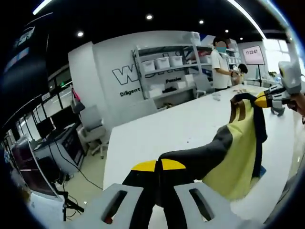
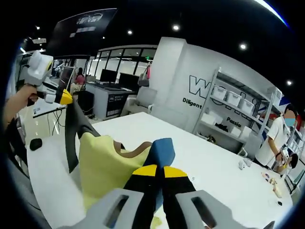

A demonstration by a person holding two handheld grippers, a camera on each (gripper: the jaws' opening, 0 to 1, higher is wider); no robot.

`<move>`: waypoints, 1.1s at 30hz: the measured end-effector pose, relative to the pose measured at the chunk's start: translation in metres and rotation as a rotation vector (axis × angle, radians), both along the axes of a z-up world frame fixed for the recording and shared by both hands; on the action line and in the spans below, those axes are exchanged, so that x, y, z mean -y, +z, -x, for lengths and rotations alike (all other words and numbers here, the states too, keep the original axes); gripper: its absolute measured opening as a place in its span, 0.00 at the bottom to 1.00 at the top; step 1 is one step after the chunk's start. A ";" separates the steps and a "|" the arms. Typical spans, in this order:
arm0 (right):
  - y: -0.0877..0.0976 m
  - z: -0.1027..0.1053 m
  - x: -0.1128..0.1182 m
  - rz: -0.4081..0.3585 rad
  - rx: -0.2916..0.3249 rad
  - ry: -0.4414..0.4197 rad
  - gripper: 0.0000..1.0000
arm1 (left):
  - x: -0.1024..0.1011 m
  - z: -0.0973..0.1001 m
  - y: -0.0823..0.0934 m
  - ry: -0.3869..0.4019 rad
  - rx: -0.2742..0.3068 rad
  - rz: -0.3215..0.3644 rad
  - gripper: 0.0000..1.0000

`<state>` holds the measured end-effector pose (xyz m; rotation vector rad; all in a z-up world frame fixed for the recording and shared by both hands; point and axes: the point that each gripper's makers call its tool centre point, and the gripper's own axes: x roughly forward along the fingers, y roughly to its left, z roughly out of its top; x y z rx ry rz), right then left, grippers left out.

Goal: Fold the garment on the visible template until the final outline fits inside the template.

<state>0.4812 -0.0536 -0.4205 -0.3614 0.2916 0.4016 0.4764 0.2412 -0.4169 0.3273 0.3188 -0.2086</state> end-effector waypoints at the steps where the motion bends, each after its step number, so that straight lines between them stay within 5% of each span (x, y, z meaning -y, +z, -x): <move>1: -0.008 -0.006 0.000 0.005 -0.015 -0.003 0.00 | 0.000 -0.005 -0.009 -0.021 0.005 -0.098 0.02; 4: -0.027 -0.018 0.000 0.009 -0.064 -0.004 0.00 | -0.003 -0.011 -0.034 0.004 -0.048 -0.174 0.02; 8: -0.060 -0.039 0.004 0.026 -0.096 -0.003 0.00 | -0.002 -0.026 -0.059 0.005 -0.074 -0.111 0.02; 13: -0.131 -0.054 0.012 0.043 -0.274 -0.010 0.00 | -0.002 -0.031 -0.114 0.036 -0.283 -0.011 0.02; 17: -0.184 -0.051 0.015 0.069 -0.409 0.000 0.00 | -0.004 -0.033 -0.151 0.018 -0.368 -0.122 0.02; 21: -0.209 -0.046 0.016 0.135 -0.454 0.025 0.00 | -0.008 -0.026 -0.192 0.041 -0.516 -0.153 0.02; 22: -0.224 -0.038 0.016 0.129 -0.534 0.016 0.00 | -0.011 -0.022 -0.203 0.052 -0.558 -0.166 0.02; 33: -0.241 -0.053 0.015 0.119 -0.540 0.008 0.00 | -0.011 -0.025 -0.240 0.026 -0.635 -0.181 0.02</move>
